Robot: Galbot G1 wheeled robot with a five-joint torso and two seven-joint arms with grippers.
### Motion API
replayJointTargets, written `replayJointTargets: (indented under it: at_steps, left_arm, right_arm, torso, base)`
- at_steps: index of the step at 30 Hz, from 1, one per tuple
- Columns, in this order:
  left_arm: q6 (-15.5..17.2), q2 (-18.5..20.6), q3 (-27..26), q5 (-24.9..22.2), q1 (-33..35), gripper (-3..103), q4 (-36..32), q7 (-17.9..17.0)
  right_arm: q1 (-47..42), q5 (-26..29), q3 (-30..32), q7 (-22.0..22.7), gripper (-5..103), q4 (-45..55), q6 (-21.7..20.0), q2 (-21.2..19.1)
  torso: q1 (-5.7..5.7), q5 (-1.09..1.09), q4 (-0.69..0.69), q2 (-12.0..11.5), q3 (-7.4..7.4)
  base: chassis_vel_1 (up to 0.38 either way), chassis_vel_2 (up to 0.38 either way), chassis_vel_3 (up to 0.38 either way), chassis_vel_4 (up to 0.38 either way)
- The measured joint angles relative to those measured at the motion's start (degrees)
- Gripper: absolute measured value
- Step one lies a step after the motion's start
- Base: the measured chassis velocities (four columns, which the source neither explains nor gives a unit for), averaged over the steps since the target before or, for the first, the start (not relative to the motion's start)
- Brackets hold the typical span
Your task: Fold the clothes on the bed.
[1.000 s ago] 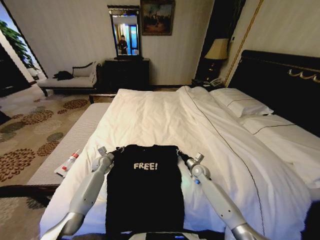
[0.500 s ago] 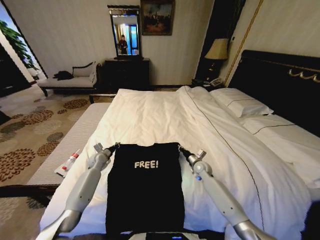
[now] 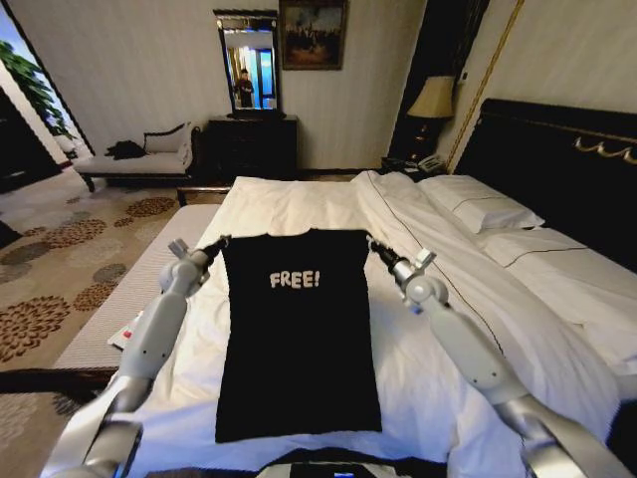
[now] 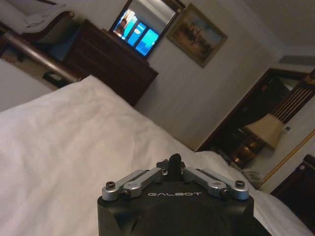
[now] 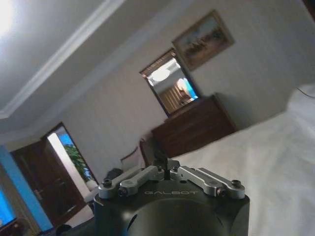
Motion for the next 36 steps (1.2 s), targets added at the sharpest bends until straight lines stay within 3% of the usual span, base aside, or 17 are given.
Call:
replayJointTargets:
  at_steps: [4, 9, 12, 14, 17, 18, 22, 25, 31, 36]
  left_arm:
    - [-0.34, 0.03, 0.63, -0.91, -0.74, 1, -1.11, -0.17]
    - [-1.06, 1.41, -0.45, -2.69, 4.80, 1, -7.80, -0.26]
    - [-1.44, 3.32, -2.76, -4.42, 12.90, 1, -15.44, -0.90]
    - [-1.44, 3.58, -3.25, -4.61, 14.49, 1, -16.75, -1.14]
    - [-1.03, 4.48, -6.32, -5.07, 23.96, 1, -24.08, -2.77]
    - [-1.03, 4.48, -6.32, -5.07, 23.96, 1, -24.08, -2.77]
    - [2.21, 5.16, -10.36, -3.47, 33.80, 1, -31.25, -5.12]
    - [3.43, 5.38, -12.00, -3.28, 37.28, 1, -33.54, -5.59]
    - [6.10, 5.35, -15.67, -1.84, 46.40, 1, -38.01, -6.67]
    - [8.60, 5.01, -17.31, 1.20, 54.21, 1, -40.82, -8.29]
  right_arm:
    - [1.12, 0.55, -1.12, -1.10, 0, -0.57, 0.89, -0.45]
    - [-2.31, 0.30, -0.06, -1.24, 0, 2.88, 1.94, -0.82]
    - [-9.87, 0.38, 3.05, 0.54, 0, 9.51, 2.04, -1.97]
    - [-11.61, 0.37, 3.65, 1.04, 0, 10.81, 1.92, -2.20]
    - [-21.03, 0.44, 7.85, 5.55, 0, 17.42, 0.04, -3.18]
    - [-21.03, 0.44, 7.85, 5.55, 0, 17.42, 0.04, -3.18]
    - [-31.62, -0.08, 13.05, 9.42, 0, 22.90, -1.78, -3.27]
    - [-35.90, -0.63, 14.93, 10.28, 0, 24.20, -2.22, -2.96]
    - [-44.95, -2.50, 18.41, 10.67, 0, 26.01, -2.68, -1.62]
    - [-51.41, -7.26, 18.95, 10.54, 0, 26.15, -2.67, 0.72]
  torso:
    - [0.02, 0.00, 0.00, 0.00, 0.00]
    - [0.02, -0.01, 0.00, 0.00, 0.00]
    - [0.00, -0.02, 0.00, 0.00, -0.01]
    - [0.00, -0.02, 0.01, 0.00, -0.01]
    - [-0.02, -0.01, -0.01, 0.01, -0.02]
    - [-0.02, -0.01, -0.01, 0.01, -0.02]
    - [-0.02, -0.02, 0.01, 0.01, -0.02]
    - [-0.02, 0.00, -0.01, 0.01, -0.02]
    - [-0.03, 0.00, -0.02, 0.01, -0.02]
    - [-0.02, -0.01, 0.01, 0.01, -0.01]
  base:
    - [0.000, 0.000, 0.000, 0.000]
    - [0.000, 0.000, 0.000, 0.000]
    - [0.000, 0.000, 0.000, 0.000]
    - [0.000, 0.000, 0.000, 0.000]
    - [0.000, 0.000, 0.000, 0.000]
    - [0.000, 0.000, 0.000, 0.000]
    - [0.000, 0.000, 0.000, 0.000]
    - [0.000, 0.000, 0.000, 0.000]
    - [0.000, 0.000, 0.000, 0.000]
    - [0.000, 0.000, 0.000, 0.000]
